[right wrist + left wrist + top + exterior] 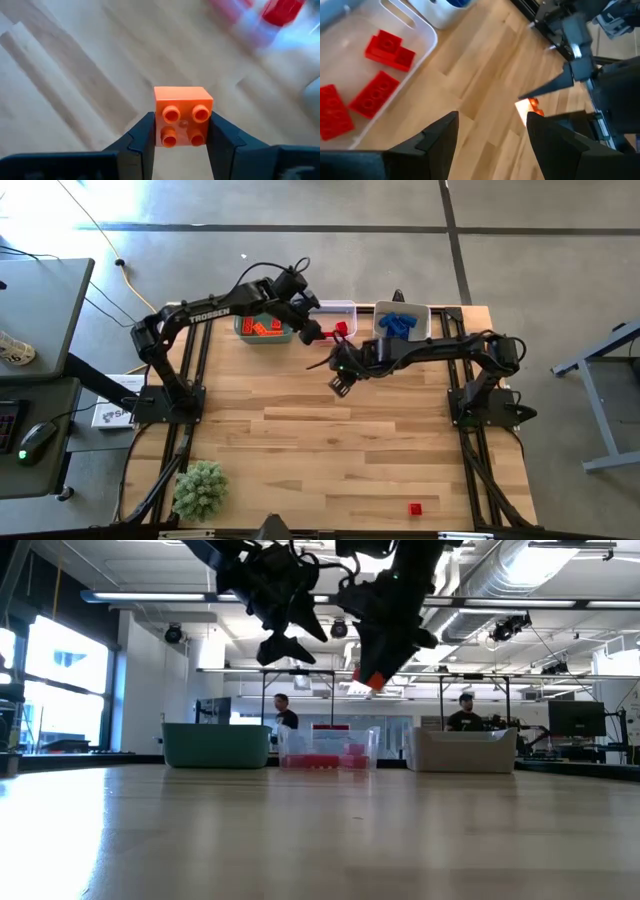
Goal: Sort & place blocks by color
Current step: Put the orange game piece into the green bin
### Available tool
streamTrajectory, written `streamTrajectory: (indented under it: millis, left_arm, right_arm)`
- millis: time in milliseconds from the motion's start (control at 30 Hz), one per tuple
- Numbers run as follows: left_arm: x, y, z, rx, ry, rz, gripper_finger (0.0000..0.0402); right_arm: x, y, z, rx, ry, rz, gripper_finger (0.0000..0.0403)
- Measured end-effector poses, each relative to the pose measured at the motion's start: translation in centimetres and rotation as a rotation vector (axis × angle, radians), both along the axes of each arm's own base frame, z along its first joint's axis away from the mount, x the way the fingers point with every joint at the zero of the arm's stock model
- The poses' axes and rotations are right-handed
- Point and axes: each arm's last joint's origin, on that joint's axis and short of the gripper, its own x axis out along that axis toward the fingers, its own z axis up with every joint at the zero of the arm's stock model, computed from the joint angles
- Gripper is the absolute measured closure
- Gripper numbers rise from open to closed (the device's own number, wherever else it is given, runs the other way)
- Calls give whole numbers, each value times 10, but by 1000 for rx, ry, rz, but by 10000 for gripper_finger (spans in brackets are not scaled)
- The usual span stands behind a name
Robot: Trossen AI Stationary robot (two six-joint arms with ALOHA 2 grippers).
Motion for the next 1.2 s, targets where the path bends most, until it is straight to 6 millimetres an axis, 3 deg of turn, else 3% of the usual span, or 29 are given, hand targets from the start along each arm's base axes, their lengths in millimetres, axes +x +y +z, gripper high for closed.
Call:
streamTrajectory:
  millis: [600, 1200]
  left_arm:
    - [27, -40, 1, -35, 9, -20, 177]
    - [29, -46, 3, -48, 11, -9, 177]
  right_arm:
    - [9, -1, 30, -372, 63, 286, 292]
    - [16, -3, 34, -466, 35, 354, 292]
